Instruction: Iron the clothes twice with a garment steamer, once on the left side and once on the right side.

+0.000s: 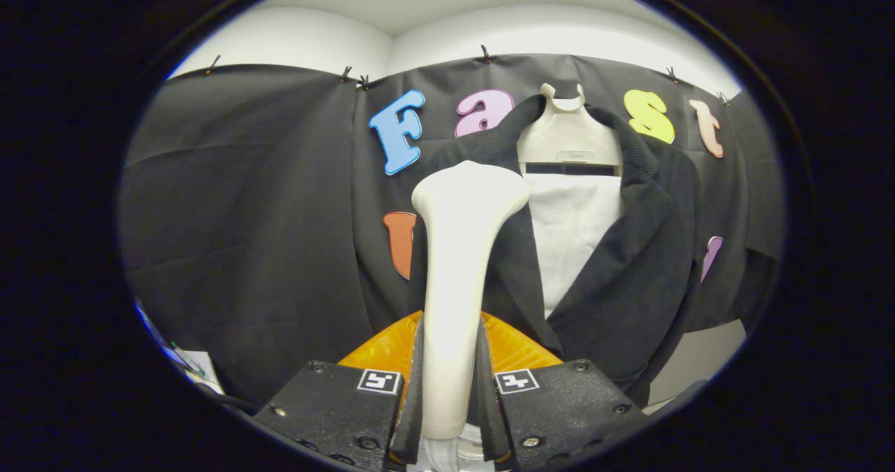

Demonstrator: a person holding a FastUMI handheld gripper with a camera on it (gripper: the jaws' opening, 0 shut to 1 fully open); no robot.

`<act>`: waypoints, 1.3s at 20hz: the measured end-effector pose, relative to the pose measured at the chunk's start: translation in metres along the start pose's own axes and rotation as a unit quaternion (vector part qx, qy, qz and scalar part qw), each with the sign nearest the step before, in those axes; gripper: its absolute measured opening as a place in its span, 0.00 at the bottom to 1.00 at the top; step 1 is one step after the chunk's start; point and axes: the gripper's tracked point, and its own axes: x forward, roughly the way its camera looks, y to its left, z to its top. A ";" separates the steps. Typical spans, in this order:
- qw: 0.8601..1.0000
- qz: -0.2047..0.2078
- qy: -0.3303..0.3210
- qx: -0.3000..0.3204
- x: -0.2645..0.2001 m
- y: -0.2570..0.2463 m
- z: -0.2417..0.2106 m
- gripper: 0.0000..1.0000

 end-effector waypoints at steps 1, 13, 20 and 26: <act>1.000 -0.002 0.005 0.001 0.006 -0.002 -0.003 0.36; 0.999 -0.002 0.049 -0.002 0.020 -0.018 -0.051 0.36; 0.997 0.001 0.076 0.001 0.016 -0.019 -0.080 0.36; 0.995 0.002 0.097 0.000 0.013 -0.018 -0.103 0.36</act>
